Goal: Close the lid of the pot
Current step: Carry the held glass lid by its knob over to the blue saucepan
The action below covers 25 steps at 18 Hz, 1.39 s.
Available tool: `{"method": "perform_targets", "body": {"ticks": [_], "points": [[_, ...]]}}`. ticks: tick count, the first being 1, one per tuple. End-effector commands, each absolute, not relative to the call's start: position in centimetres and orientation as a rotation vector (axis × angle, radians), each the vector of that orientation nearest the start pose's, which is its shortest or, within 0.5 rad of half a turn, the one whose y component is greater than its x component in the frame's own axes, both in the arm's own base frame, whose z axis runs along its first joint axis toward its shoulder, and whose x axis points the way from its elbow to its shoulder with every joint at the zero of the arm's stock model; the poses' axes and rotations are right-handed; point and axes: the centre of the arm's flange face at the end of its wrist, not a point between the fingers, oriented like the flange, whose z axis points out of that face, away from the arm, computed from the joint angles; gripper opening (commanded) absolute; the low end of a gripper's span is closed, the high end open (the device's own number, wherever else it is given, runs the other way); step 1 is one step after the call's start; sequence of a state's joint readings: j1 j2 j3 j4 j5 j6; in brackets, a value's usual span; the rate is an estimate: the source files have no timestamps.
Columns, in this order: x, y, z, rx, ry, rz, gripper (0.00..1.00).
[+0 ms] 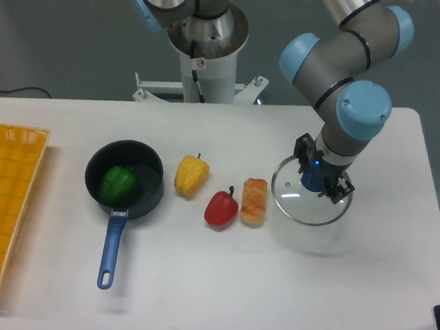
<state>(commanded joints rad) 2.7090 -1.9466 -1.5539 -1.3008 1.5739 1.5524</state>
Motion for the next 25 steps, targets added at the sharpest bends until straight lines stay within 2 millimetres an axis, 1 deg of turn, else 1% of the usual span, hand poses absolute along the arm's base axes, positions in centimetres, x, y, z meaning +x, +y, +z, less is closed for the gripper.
{"method": "perform_targets", "body": {"ticks": [4,7,8,12,14,15,17,18,20,22,24,25], "points": [[-50.1,37.8,31.2,-3.094,0.65,-0.136,0.61],[-49.6,37.8,31.2,-3.094,0.653,-0.153,0.61],[-49.2,37.8,31.5,-3.09,0.656,-0.154,0.61],[-46.8,40.2,31.7,-3.091,0.671,-0.162,0.61],[-45.2,41.6,32.5,-3.095,0.658,-0.142,0.61],[-44.4,42.3,32.5,-3.097,0.658,-0.152,0.61],[-42.3,43.3,33.1,-3.096,0.675,-0.158,0.61],[-41.1,43.7,32.9,-3.096,0.682,-0.17,0.61],[-39.2,44.7,33.3,-3.093,0.678,-0.168,0.61],[-36.7,46.4,33.2,-3.098,0.677,-0.171,0.61],[-34.2,47.4,34.1,-3.098,0.677,-0.152,0.61],[-32.7,48.2,34.1,-3.099,0.68,-0.148,0.61]]}}
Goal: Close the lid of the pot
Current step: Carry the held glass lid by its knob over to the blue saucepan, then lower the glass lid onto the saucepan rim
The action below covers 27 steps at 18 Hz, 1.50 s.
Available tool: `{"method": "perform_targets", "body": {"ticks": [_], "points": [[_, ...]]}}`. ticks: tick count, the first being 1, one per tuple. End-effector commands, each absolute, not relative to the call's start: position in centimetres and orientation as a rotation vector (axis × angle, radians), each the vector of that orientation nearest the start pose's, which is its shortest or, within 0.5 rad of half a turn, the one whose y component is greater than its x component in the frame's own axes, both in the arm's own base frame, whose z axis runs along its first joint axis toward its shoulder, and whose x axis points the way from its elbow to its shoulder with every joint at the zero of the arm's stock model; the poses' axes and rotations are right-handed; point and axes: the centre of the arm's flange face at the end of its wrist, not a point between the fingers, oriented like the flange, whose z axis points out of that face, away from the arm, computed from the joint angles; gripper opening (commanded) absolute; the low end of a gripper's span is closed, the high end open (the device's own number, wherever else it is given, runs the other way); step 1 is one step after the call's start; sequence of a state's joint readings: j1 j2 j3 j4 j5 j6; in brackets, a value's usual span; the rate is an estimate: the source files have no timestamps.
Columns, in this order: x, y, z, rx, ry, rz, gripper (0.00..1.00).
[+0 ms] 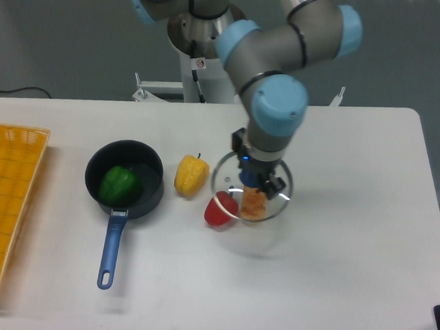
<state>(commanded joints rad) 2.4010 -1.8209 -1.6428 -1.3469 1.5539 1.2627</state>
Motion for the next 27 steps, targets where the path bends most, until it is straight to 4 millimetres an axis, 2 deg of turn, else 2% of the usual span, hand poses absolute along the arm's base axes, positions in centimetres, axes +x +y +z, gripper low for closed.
{"method": "perform_targets", "body": {"ticks": [2,4,9,17,24,27], "points": [[-29.5,50.0,33.8,-3.092,0.695,-0.156,0.61],[-27.3,51.0,34.3,-3.088,0.688,-0.148,0.61],[-23.1,52.9,35.0,-3.076,0.71,-0.137,0.61],[-16.4,54.2,33.6,-3.095,0.747,-0.162,0.61],[-13.2,54.4,32.7,-3.066,0.759,-0.108,0.61],[-13.0,54.4,32.5,-3.071,0.76,-0.108,0.61]]}}
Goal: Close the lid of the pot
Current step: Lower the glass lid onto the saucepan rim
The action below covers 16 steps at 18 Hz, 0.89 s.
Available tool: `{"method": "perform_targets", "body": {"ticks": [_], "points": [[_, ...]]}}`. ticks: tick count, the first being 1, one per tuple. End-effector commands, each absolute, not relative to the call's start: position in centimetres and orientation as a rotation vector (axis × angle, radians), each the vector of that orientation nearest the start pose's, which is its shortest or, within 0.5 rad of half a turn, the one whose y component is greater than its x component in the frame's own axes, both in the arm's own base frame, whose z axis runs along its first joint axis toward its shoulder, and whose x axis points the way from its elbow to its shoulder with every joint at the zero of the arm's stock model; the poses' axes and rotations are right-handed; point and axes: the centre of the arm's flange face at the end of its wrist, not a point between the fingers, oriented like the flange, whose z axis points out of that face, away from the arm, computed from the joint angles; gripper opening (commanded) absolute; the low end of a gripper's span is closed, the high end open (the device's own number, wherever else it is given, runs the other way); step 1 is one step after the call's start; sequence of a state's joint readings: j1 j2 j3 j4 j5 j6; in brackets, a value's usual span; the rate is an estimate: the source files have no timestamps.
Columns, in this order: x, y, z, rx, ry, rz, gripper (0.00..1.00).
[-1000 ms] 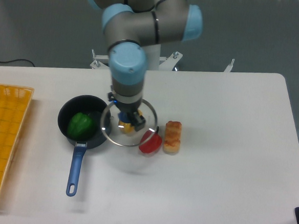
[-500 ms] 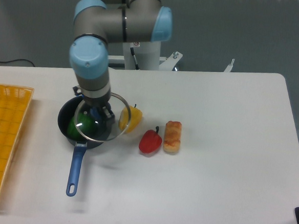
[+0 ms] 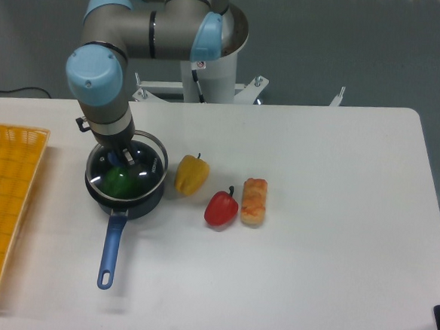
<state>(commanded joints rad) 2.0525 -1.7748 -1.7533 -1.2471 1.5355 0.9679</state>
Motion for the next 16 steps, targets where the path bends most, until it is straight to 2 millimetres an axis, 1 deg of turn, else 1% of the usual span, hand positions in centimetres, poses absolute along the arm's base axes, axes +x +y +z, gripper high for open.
{"method": "perform_targets", "body": {"ticks": [7,16], "points": [[-12.8,54.1,31.6,-3.087,0.769,-0.124,0.61],[-13.1,54.7,30.6,-3.084,0.766,-0.119,0.6]]}}
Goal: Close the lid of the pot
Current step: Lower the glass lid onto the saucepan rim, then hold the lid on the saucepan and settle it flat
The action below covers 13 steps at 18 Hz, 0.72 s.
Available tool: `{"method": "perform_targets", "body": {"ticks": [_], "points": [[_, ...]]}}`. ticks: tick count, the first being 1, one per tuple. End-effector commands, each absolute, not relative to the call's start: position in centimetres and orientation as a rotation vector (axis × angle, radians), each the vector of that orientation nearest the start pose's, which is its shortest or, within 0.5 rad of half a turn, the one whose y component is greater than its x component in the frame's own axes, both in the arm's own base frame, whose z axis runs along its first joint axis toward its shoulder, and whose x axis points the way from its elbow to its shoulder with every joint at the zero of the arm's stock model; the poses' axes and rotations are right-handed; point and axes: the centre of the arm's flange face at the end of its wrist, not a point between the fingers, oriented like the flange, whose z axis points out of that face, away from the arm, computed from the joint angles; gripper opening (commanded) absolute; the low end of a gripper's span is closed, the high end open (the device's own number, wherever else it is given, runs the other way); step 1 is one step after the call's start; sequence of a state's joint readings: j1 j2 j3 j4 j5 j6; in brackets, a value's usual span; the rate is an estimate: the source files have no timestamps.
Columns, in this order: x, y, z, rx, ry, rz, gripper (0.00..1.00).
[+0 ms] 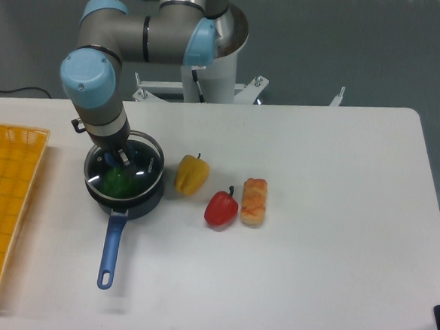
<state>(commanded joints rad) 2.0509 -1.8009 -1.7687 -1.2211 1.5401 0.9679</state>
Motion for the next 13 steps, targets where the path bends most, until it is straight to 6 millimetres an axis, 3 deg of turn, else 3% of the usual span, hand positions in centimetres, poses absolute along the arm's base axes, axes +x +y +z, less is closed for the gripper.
{"method": "perform_targets", "body": {"ticks": [13], "points": [[-12.66,54.91,30.26,-3.085,0.778,-0.124,0.6]]}}
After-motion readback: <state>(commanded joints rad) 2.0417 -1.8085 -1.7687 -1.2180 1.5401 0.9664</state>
